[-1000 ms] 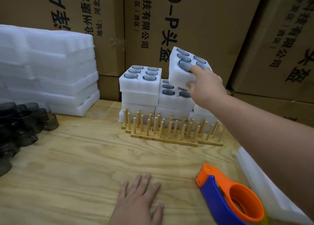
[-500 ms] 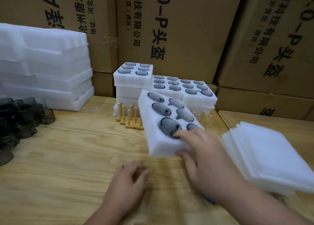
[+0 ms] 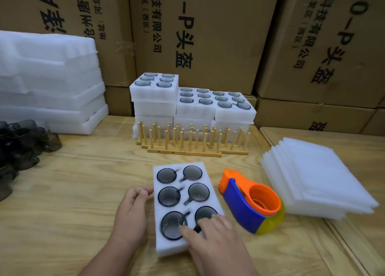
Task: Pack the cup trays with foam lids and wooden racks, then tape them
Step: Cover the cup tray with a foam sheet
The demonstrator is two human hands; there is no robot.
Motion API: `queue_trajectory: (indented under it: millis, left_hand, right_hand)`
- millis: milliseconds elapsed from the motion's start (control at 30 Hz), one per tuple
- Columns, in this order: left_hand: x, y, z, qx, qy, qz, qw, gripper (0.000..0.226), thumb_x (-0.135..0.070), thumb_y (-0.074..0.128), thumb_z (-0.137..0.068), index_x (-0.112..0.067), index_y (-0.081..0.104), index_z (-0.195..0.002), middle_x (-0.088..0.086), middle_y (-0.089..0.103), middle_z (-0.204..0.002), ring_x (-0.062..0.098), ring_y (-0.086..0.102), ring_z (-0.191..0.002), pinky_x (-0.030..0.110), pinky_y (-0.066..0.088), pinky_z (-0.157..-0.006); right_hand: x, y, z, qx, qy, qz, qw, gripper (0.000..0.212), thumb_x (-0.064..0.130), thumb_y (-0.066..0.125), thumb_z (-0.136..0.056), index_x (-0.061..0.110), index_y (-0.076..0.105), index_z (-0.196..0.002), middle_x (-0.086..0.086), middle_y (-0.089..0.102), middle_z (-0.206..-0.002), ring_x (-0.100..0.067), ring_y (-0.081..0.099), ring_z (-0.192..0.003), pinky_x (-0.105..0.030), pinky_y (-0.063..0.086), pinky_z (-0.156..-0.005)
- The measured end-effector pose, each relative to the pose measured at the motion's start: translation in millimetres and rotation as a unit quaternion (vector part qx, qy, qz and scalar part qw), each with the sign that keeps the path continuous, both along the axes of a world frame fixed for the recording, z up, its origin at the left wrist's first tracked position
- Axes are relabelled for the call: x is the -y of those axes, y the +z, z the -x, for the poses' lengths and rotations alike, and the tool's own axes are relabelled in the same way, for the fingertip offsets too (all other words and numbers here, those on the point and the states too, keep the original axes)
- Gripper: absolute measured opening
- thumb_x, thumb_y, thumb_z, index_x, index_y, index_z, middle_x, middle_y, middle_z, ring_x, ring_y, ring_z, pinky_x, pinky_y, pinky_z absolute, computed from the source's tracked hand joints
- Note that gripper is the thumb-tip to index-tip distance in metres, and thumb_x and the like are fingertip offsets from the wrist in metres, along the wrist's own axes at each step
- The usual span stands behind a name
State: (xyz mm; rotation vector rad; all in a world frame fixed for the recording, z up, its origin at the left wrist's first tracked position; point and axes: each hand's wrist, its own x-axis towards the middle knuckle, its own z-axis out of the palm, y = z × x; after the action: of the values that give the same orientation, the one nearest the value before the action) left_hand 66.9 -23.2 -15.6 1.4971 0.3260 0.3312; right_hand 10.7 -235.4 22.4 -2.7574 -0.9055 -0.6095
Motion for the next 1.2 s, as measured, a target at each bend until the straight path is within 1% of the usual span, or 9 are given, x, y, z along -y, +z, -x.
queue_trajectory:
  millis: [100,200,367,500,633,733,833,1000,1200]
  left_hand:
    - [-1,-3,-1,0.009,-0.02,0.003,1.0,0.028,-0.022,0.05,-0.104,-0.026,0.067,-0.082,0.001,0.075,-0.108,0.029,0.066,-0.112,0.058,0.045,-0.106]
    - [-1,-4,-2,0.023,-0.03,0.015,0.999,0.02,-0.033,0.05,-0.092,-0.029,0.066,-0.081,-0.003,0.074,-0.106,0.029,0.065,-0.111,0.056,0.047,-0.104]
    - [3,-5,-3,0.038,-0.064,0.044,0.996,0.011,-0.018,0.049,-0.08,-0.027,0.049,-0.074,-0.004,0.072,-0.105,0.022,0.065,-0.099,0.046,0.05,-0.087]
    - [6,-5,-4,0.032,-0.084,-0.013,0.996,0.028,-0.018,0.064,-0.093,-0.041,0.058,-0.107,-0.014,0.069,-0.114,0.004,0.066,-0.105,0.038,0.05,-0.096]
    - [6,0,0,0.005,-0.131,-0.078,0.988,0.064,-0.039,0.069,-0.076,-0.037,0.051,-0.137,-0.022,0.064,-0.13,-0.003,0.059,-0.122,0.035,0.047,-0.106]
    - [6,2,2,0.007,-0.15,-0.089,0.985,0.072,-0.034,0.069,-0.08,-0.027,0.044,-0.146,-0.013,0.06,-0.142,0.001,0.056,-0.129,0.043,0.043,-0.114]
    - [9,4,6,0.017,-0.185,-0.089,0.979,0.069,-0.039,0.07,-0.082,-0.033,0.043,-0.145,-0.015,0.061,-0.142,0.006,0.056,-0.132,0.048,0.042,-0.113]
    - [11,5,6,0.024,-0.219,-0.116,0.969,0.069,-0.049,0.067,-0.081,-0.037,0.043,-0.145,-0.018,0.059,-0.143,0.008,0.053,-0.136,0.052,0.04,-0.114]
    - [9,-2,3,0.038,-0.217,-0.147,0.964,0.059,-0.051,0.066,-0.084,-0.046,0.046,-0.14,-0.021,0.059,-0.142,0.005,0.053,-0.135,0.051,0.041,-0.113]
  right_hand:
    - [11,1,-4,0.012,0.018,-0.025,0.999,0.045,0.048,0.072,-0.071,0.033,0.074,-0.113,0.008,0.064,-0.086,-0.016,0.064,-0.077,-0.025,0.056,-0.077]
    - [34,11,-17,0.039,-0.02,-0.115,0.992,0.039,0.043,0.063,-0.084,0.024,0.069,-0.118,0.003,0.066,-0.109,-0.021,0.064,-0.099,-0.038,0.053,-0.087]
    - [75,30,-38,-0.041,-0.217,-0.091,0.971,0.047,0.047,0.06,-0.082,0.027,0.059,-0.125,0.006,0.061,-0.108,-0.024,0.058,-0.099,-0.039,0.047,-0.083]
    - [85,28,-45,-0.096,-0.269,-0.013,0.958,0.059,0.063,0.046,-0.082,0.034,0.05,-0.133,0.013,0.068,-0.099,-0.017,0.065,-0.095,-0.038,0.044,-0.092]
    - [88,15,-48,-0.094,-0.26,0.028,0.961,0.06,0.061,0.045,-0.084,0.038,0.041,-0.14,0.011,0.069,-0.085,-0.01,0.066,-0.09,-0.037,0.034,-0.11]
    - [90,8,-51,-0.066,-0.24,0.007,0.969,0.053,0.052,0.058,-0.085,0.035,0.052,-0.135,0.008,0.071,-0.077,-0.015,0.069,-0.083,-0.04,0.042,-0.102]
    - [90,6,-59,-0.05,-0.237,-0.013,0.97,0.05,0.048,0.066,-0.087,0.031,0.056,-0.134,0.007,0.074,-0.08,-0.018,0.07,-0.084,-0.038,0.043,-0.092]
    - [83,10,-78,-0.056,-0.262,-0.036,0.963,0.05,0.052,0.055,-0.095,0.034,0.046,-0.141,0.009,0.074,-0.102,-0.019,0.066,-0.102,-0.036,0.038,-0.088]
    - [72,9,-101,-0.058,-0.298,-0.018,0.953,0.048,0.054,0.052,-0.097,0.034,0.046,-0.14,0.007,0.073,-0.103,-0.019,0.067,-0.099,-0.037,0.032,-0.075]
